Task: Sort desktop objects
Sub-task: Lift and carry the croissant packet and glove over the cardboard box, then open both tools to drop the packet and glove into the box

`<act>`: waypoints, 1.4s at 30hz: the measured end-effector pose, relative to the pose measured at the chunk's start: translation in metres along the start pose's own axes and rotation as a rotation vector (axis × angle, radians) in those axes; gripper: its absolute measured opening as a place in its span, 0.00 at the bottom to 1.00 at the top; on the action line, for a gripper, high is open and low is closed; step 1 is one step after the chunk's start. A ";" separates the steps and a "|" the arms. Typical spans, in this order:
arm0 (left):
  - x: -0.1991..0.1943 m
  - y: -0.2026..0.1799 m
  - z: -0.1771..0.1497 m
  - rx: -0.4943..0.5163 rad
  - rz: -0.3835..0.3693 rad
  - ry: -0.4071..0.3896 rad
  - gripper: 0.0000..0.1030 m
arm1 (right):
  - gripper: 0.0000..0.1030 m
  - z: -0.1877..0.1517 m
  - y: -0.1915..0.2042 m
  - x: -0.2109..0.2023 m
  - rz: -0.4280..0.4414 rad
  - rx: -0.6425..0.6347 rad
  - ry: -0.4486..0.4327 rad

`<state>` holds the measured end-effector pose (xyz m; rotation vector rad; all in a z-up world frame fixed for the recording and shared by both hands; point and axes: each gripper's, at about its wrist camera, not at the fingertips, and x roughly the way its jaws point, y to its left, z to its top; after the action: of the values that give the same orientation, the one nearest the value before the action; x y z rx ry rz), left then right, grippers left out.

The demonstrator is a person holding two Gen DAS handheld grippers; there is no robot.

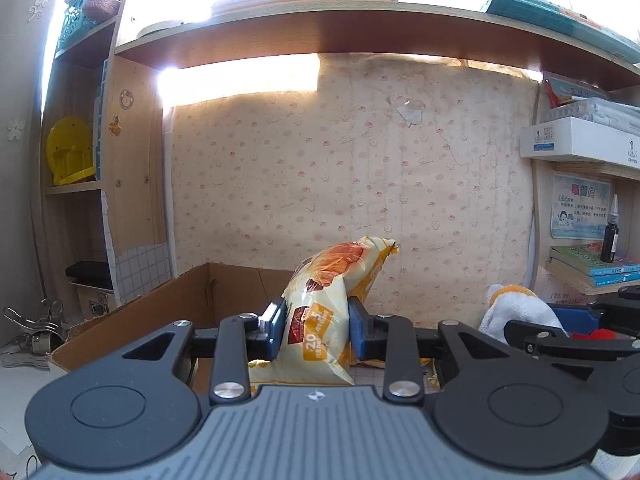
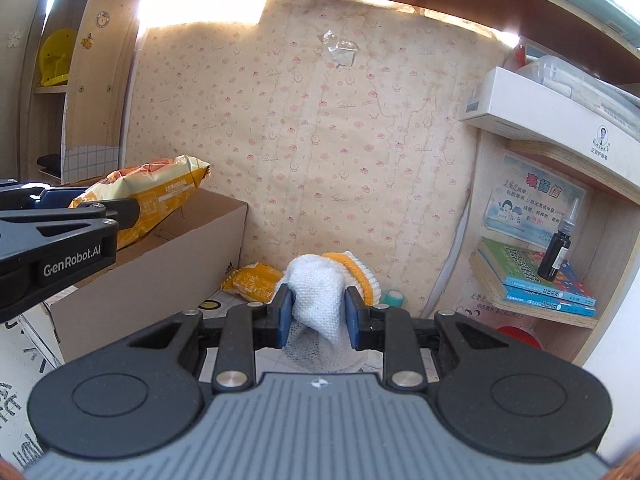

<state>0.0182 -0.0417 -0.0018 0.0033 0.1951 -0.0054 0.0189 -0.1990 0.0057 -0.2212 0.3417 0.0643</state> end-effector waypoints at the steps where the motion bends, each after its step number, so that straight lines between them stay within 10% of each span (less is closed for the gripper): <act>1: 0.000 0.005 0.001 -0.005 0.006 0.001 0.33 | 0.26 0.002 0.005 0.000 0.007 -0.003 -0.004; 19: 0.013 0.097 -0.007 -0.056 0.150 0.049 0.33 | 0.26 0.039 0.089 0.026 0.178 -0.073 -0.031; 42: 0.047 0.110 -0.005 -0.054 0.084 0.065 0.33 | 0.26 0.064 0.129 0.074 0.267 -0.086 -0.017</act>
<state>0.0641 0.0678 -0.0152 -0.0419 0.2600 0.0840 0.0965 -0.0570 0.0131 -0.2589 0.3502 0.3449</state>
